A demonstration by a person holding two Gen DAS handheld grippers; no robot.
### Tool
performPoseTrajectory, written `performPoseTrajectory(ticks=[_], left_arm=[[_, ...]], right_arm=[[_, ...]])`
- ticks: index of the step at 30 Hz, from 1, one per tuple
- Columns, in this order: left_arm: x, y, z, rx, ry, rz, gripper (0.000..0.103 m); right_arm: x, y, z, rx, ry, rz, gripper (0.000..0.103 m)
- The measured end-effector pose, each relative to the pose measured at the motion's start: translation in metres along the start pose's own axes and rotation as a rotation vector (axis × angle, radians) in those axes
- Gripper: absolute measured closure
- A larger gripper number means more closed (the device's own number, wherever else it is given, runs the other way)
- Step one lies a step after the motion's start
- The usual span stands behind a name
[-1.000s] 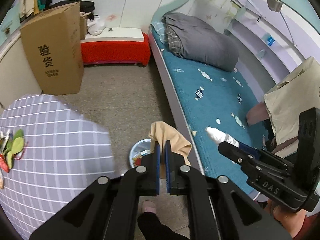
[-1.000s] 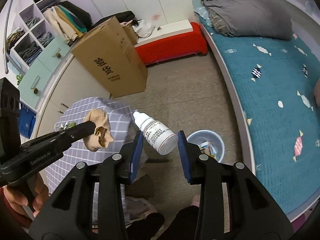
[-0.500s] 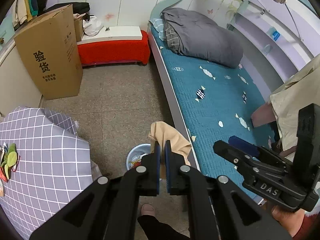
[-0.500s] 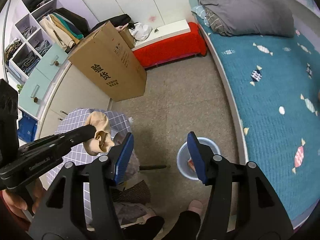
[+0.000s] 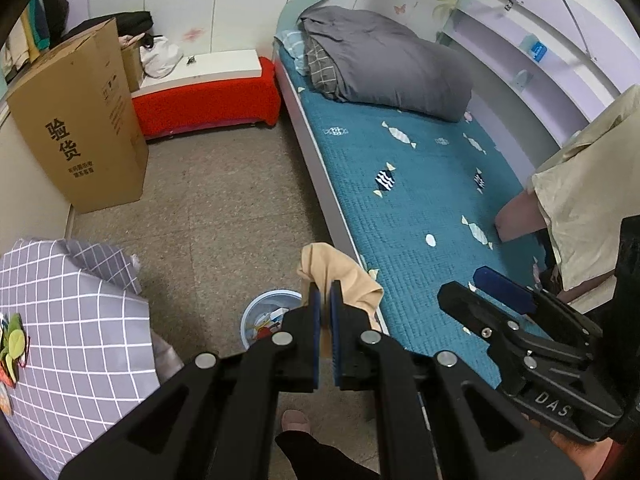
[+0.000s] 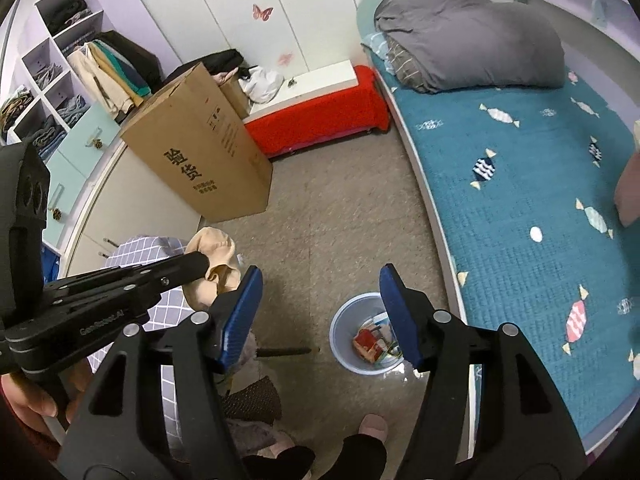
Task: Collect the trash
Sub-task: 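Carry the bottle and tan cloth over the blue bucket and release both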
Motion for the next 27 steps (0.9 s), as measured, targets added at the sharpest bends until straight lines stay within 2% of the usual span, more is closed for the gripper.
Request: performPoseTrajectory(ticks=[4, 6, 7, 8, 17, 27], left_arm=[[0.003, 0.005, 0.009, 0.006, -0.016, 0.004, 0.094], [0.004, 0.006, 0.01, -0.006, -0.007, 0.0, 0.078], [0.004, 0.007, 0.007, -0.013, 0.008, 0.004, 0.06], [0.002, 0.008, 0.006, -0.022, 0.013, 0.013, 0.054], [-0.015, 0.001, 0.003, -0.024, 0.045, 0.05, 0.051], [-0.045, -0.026, -0.014, -0.052, 0.105, 0.087, 0.049]], right_arm=[[-0.006, 0.007, 0.005, 0.007, -0.008, 0.027, 0.042], [-0.009, 0.008, 0.008, 0.012, -0.014, 0.036, 0.041], [-0.01, 0.008, 0.009, 0.013, -0.016, 0.037, 0.041], [-0.01, 0.008, 0.01, 0.014, -0.017, 0.037, 0.041], [-0.014, 0.003, 0.005, 0.0, 0.0, 0.032, 0.041], [-0.02, -0.016, -0.03, -0.068, 0.046, 0.011, 0.04]])
Point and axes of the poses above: each gripper's, at about its wrist camera, not at the fingertips, and x roughly the way its jaws point, z to its right, y to its top, the point moved 9 cm from there along x, roughly the way its jaws point, and after that the axes turned 1 degree about -y, right-handed, at the moved point
